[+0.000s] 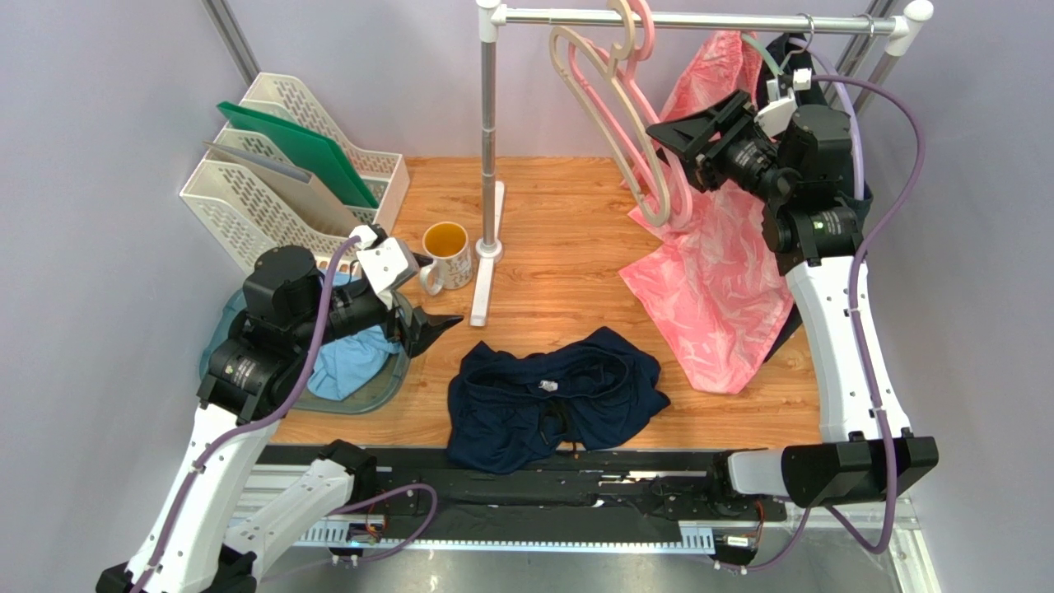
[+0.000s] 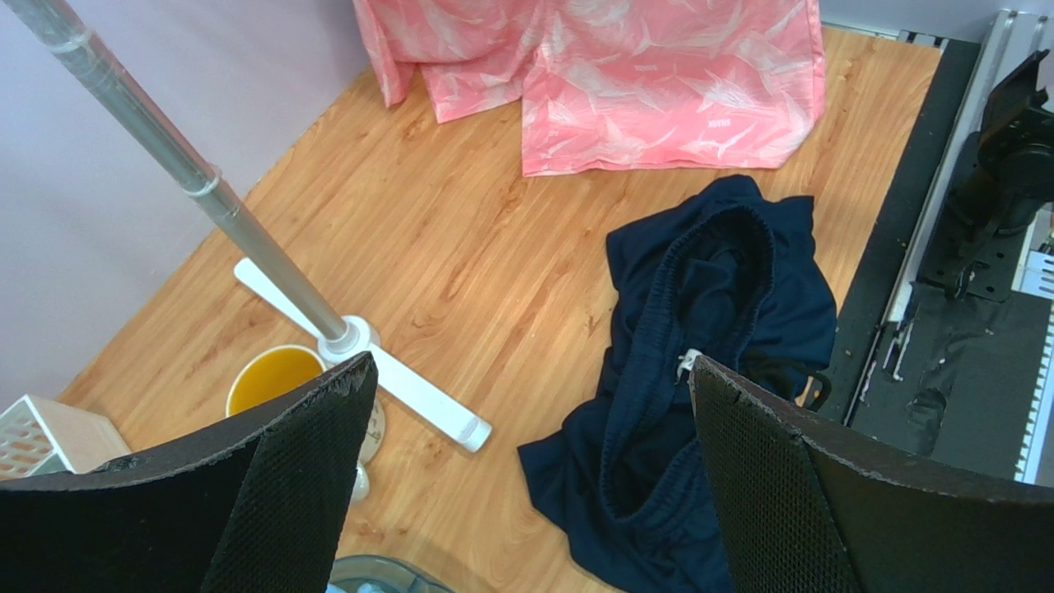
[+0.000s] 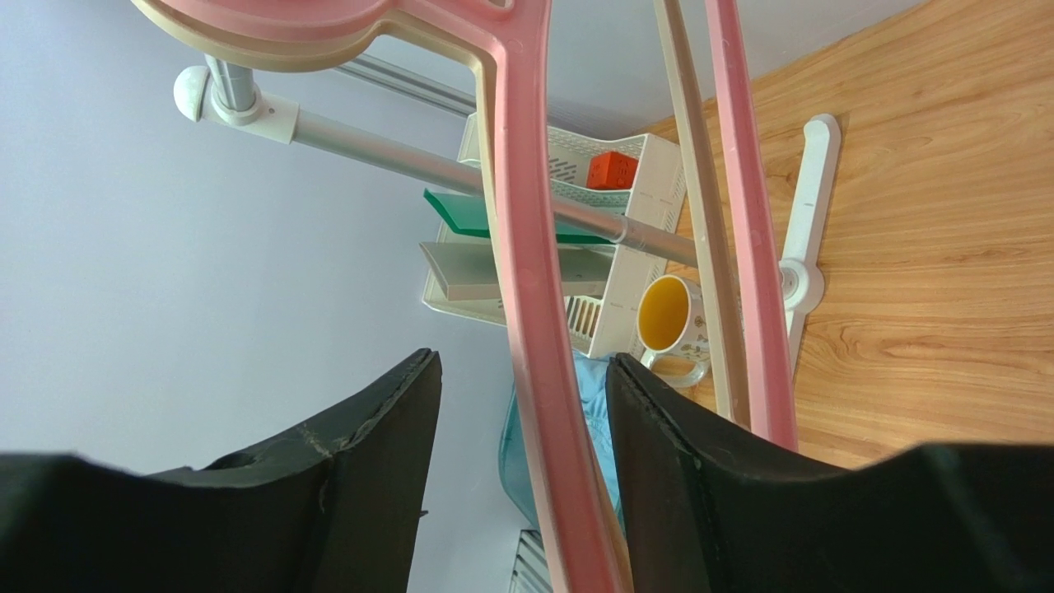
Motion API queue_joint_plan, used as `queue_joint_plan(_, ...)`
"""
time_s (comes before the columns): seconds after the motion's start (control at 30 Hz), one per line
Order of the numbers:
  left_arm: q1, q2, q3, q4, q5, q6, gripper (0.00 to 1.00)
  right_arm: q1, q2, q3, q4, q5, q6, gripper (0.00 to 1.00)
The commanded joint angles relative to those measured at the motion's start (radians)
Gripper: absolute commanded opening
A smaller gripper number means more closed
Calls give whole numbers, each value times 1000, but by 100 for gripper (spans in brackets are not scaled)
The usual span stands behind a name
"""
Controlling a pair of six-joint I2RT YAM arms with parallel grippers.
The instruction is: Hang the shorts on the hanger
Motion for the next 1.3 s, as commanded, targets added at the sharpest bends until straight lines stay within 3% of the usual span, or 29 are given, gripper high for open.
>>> queue_joint_plan(0.0,5,0,-3,24,24,2,100,-20,-30,-5,46,-35,37,56)
queue_joint_plan(0.23,4,3,-7,24,27,5,99,-47,-18,-16,49,-67,49,37)
queue_joint_plan(0.6,4,12,-2,23,27,10,99,-47,13,-51,74,-136,90,44)
queue_joint_plan(0.8,5,17,1,21,29,11,99,-45,30,-71,111,-171,136,37)
queue_joint_plan(1.27,5,32,9,21,29,11,99,-47,70,-88,174,-265,185,37)
